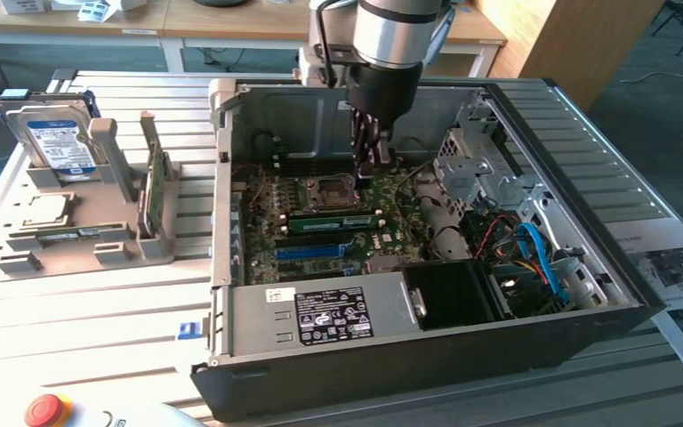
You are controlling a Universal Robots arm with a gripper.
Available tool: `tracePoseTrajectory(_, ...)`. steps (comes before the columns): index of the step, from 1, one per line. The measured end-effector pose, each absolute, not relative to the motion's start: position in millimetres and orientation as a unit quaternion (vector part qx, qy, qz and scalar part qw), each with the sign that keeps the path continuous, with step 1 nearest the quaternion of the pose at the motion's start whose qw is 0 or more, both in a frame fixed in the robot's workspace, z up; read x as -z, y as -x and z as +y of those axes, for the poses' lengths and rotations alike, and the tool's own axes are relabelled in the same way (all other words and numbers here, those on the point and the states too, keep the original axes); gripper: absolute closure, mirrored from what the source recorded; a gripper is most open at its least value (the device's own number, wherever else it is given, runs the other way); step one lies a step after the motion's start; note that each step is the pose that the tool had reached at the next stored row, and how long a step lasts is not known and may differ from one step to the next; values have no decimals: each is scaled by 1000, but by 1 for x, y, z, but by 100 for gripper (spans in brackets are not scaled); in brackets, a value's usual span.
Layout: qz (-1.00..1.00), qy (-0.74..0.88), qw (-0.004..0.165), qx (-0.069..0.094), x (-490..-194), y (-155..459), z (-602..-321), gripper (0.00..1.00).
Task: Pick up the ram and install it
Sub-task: 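Press down the ram until it locks into place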
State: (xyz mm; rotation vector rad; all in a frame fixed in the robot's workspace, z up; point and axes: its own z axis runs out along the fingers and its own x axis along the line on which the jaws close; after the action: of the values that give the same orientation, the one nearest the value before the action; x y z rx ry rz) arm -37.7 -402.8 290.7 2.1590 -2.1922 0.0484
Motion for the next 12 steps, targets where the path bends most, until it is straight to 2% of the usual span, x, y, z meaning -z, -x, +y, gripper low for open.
tracePoseTrajectory(12, -712, -701, 32, -16, -269, 38, -403, 90)
